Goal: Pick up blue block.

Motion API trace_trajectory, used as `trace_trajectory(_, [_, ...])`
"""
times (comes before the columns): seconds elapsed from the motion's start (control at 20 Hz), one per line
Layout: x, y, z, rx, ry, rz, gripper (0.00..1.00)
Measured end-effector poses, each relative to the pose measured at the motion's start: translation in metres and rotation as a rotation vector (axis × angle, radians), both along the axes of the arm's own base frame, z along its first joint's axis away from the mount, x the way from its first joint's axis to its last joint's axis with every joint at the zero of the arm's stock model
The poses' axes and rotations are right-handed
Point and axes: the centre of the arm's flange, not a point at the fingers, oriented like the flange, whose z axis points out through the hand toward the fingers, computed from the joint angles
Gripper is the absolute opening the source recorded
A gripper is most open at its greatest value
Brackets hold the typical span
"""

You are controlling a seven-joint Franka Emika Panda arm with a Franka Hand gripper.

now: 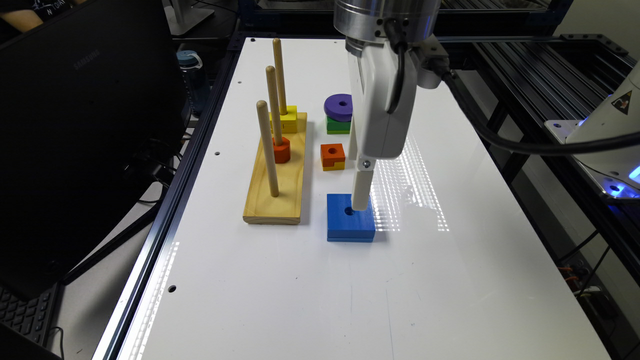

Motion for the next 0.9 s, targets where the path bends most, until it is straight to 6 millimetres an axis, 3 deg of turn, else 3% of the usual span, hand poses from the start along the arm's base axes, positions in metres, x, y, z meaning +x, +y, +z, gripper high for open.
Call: trace_trajectory(0.9, [0.005, -0.002, -0.035, 0.002, 0.017, 0.001, 1.00])
